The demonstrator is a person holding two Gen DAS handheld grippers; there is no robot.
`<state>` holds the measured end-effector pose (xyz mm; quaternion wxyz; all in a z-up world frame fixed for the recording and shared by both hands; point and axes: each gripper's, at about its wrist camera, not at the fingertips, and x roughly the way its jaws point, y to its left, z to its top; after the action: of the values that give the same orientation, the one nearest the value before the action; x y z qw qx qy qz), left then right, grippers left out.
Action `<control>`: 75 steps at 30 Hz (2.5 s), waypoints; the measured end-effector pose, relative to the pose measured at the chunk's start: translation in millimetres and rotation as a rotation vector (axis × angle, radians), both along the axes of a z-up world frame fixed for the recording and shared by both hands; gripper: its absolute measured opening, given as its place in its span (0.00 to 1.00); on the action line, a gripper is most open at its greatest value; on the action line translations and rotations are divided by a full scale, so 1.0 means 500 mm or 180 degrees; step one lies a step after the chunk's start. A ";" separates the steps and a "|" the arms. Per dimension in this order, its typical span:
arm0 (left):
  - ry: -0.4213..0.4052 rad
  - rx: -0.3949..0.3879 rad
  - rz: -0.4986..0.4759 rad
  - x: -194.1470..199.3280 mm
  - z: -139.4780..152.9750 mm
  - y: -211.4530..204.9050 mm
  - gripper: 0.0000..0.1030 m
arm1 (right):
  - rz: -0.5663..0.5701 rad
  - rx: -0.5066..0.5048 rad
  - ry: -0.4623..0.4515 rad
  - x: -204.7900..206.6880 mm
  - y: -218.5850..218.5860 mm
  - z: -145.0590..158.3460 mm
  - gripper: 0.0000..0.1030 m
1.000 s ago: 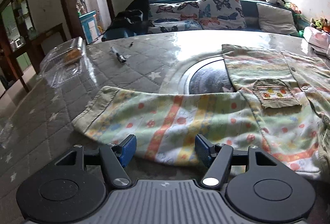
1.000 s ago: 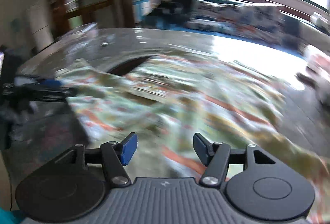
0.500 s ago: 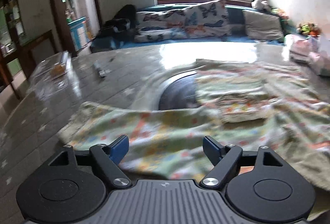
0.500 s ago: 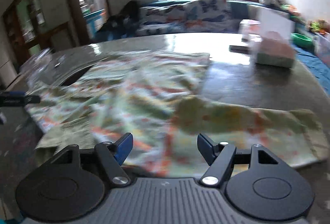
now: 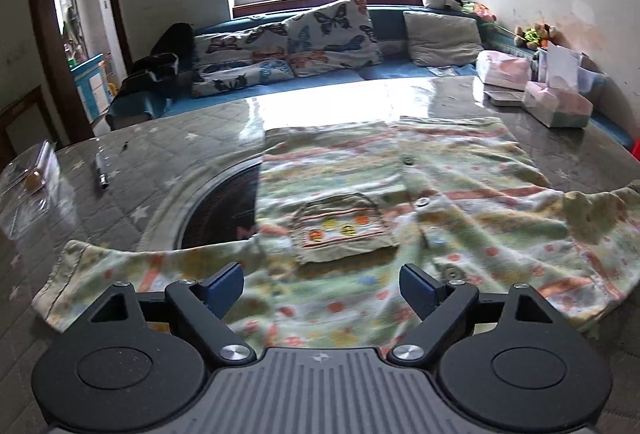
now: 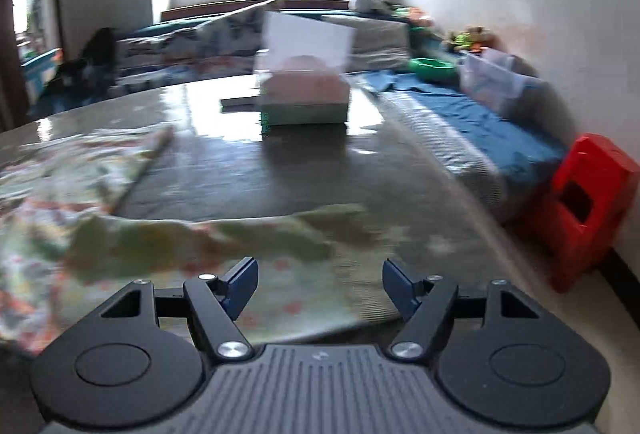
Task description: Fold clothes
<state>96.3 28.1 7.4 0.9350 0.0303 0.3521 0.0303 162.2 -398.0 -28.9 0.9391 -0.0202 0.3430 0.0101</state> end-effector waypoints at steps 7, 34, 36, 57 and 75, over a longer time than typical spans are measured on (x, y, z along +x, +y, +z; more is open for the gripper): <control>0.0043 0.0015 -0.0124 0.019 -0.007 -0.038 0.88 | -0.0132 0.0086 0.0108 0.004 -0.042 -0.020 0.64; 0.0193 0.0016 -0.0196 0.019 -0.047 -0.056 0.91 | 0.0227 0.1014 -0.0446 -0.021 0.023 0.116 0.09; 0.0180 -0.0006 -0.0166 0.015 -0.046 -0.046 0.91 | 0.0376 0.1044 -0.0500 -0.019 0.056 0.140 0.08; 0.0068 -0.0240 0.0376 -0.049 -0.043 0.104 0.92 | 0.2072 0.1028 -0.0352 0.009 0.525 0.207 0.08; 0.0045 -0.0253 0.0524 -0.041 -0.038 0.132 0.92 | 0.2512 0.0695 0.0166 -0.019 0.566 0.139 0.35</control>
<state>75.8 93.8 -11.5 0.9273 -0.0357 0.3609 0.0928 152.7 -114.8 40.4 0.8507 -0.0502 0.3295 0.4064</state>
